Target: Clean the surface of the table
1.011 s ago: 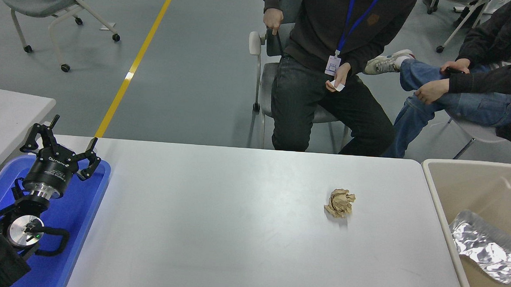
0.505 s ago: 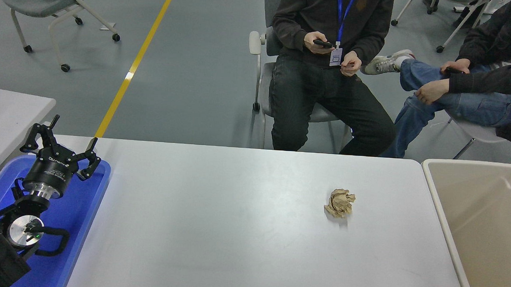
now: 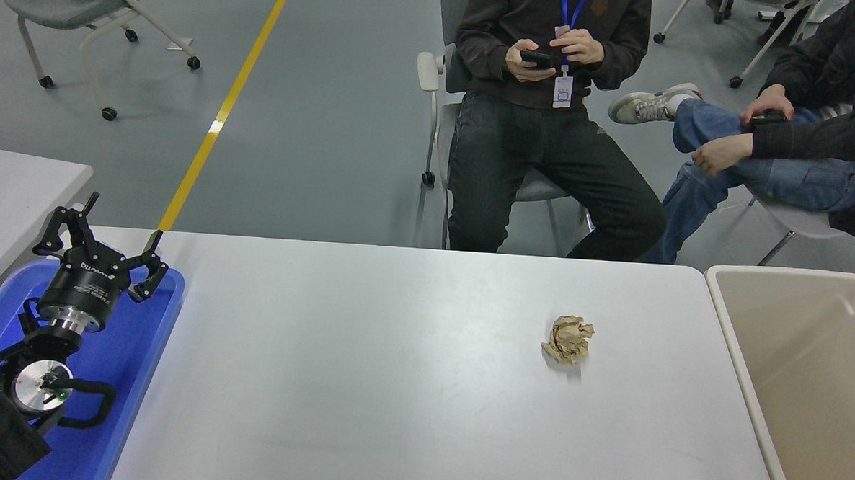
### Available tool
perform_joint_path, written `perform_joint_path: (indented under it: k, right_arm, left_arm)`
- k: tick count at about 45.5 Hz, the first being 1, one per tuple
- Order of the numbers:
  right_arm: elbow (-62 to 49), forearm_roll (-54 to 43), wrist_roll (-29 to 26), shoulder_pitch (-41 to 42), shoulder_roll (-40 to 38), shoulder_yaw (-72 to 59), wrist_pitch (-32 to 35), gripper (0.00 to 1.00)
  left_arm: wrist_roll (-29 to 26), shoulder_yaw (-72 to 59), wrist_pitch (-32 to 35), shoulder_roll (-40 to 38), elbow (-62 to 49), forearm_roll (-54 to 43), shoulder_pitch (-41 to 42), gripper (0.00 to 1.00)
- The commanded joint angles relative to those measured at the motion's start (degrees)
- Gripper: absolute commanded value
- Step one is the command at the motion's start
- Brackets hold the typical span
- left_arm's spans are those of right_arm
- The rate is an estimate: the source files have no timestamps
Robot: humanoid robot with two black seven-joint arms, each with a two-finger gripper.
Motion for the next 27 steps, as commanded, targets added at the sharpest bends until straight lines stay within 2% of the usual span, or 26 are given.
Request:
perform_joint_path:
  k: [1, 7, 12, 21, 27]
  right_arm:
    - [2.41, 0.26, 0.14, 1.99, -2.26, 20.79, 0.21, 0.96]
    - [5.57, 0.26, 0.23, 1.99, -3.83, 24.15, 0.30, 0.98]
    - [13.12, 0.44, 0.23, 1.91, -7.70, 27.56, 0.47, 0.98]
    - [23.76, 0.79, 0.23, -3.01, -8.59, 49.35, 0.74, 0.98]
    - [28.16, 0.79, 0.23, -4.69, -8.41, 56.22, 1.00, 0.99]
  left_arm:
    - [0.00, 0.04, -0.01, 0.00, 0.00, -0.01, 0.01, 1.00]
    - [0.00, -0.05, -0.01, 0.00, 0.00, -0.01, 0.01, 1.00]
    - [0.00, 0.04, -0.01, 0.00, 0.00, -0.01, 0.01, 1.00]
    - [0.00, -0.05, -0.01, 0.00, 0.00, -0.01, 0.01, 1.00]
    - [0.00, -0.05, -0.01, 0.00, 0.00, -0.01, 0.01, 1.00]
